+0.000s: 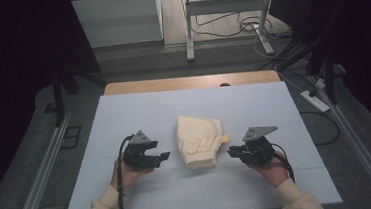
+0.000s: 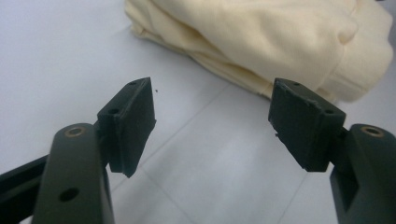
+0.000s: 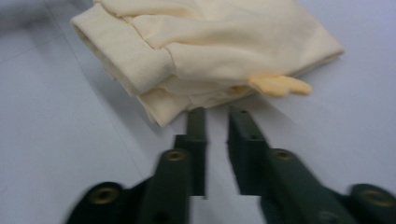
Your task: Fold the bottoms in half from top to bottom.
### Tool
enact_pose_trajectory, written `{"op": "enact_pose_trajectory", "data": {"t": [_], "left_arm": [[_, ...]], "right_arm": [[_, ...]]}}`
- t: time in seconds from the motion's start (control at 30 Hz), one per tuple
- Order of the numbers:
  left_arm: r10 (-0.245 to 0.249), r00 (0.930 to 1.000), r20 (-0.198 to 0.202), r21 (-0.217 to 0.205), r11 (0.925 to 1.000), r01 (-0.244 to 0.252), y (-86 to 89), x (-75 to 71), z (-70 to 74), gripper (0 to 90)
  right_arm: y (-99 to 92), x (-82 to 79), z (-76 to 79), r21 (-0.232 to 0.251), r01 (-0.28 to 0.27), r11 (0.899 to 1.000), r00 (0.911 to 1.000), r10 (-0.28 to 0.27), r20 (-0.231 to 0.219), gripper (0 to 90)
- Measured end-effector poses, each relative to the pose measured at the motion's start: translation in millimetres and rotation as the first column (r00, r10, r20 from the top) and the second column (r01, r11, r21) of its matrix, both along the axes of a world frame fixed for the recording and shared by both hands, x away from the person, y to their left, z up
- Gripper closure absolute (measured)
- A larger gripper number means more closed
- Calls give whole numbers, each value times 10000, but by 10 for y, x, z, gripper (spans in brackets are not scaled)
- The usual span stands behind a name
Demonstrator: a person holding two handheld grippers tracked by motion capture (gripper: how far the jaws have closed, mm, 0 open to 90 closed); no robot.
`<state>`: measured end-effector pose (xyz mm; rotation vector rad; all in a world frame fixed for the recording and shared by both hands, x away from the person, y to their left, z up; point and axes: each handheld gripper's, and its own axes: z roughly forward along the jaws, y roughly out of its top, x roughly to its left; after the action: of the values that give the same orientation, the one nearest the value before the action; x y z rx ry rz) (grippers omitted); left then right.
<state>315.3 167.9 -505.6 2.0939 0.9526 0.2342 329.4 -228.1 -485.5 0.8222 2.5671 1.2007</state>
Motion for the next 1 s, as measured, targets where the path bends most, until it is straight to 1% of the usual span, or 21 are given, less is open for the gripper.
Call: {"op": "enact_pose_trajectory", "data": {"t": [0.1,0.13,0.23,0.27,0.33,0.4,0.47,0.57,0.63,0.67,0.73,0.83,0.9,1.0], "left_arm": [[68,9999,-150,43,10000,-68,68,-67,-40,304],[97,9998,-175,86,9999,-96,88,-89,-53,304],[241,9995,-226,78,9997,-239,151,-156,-93,303],[265,9994,-234,83,9996,-263,168,-171,-100,303],[335,9990,-294,45,9994,-334,211,-215,-115,302],[370,9987,-349,34,9993,-369,248,-258,-130,302],[409,9984,-394,42,9992,-408,283,-299,-146,302],[426,9981,-448,15,9991,-425,322,-351,-167,300],[434,9982,-423,185,9989,-426,336,-381,-181,301],[417,9982,-426,233,9989,-407,340,-386,-184,299],[434,9979,-486,127,9990,-428,352,-389,-189,298],[492,9979,-413,96,9988,-488,353,-390,-182,297],[526,9980,-356,155,9985,-521,351,-390,-178,297],[590,9975,-398,145,9982,-584,355,-384,-184,296]], "right_arm": [[-81,-31,-35,-191,318,9993,9995,-317,31,534],[-105,-41,-49,-280,414,9987,9991,-413,23,501],[-175,-68,-83,-419,650,9970,9979,-653,-54,432],[-211,-84,-93,-374,728,9966,9973,-732,-81,411],[-266,-119,-114,-369,816,9960,9966,-818,-19,395],[-319,-148,-136,-420,766,9962,9970,-763,83,384],[-389,-186,-159,-290,819,9962,9966,-820,-4,378],[-474,-227,-182,-132,892,9959,9960,-893,0,371],[-511,-240,-188,-76,948,9955,9955,-947,56,362],[-530,-245,-190,-31,1006,9949,9949,-1006,63,362],[-545,-240,-191,17,1056,9944,9944,-1056,109,362],[-546,-228,-192,-8,1083,9941,9940,-1083,137,362],[-542,-228,-195,-36,1086,9941,9940,-1086,142,362],[-553,-226,-188,-9,1116,9938,9937,-1116,145,362]]}}
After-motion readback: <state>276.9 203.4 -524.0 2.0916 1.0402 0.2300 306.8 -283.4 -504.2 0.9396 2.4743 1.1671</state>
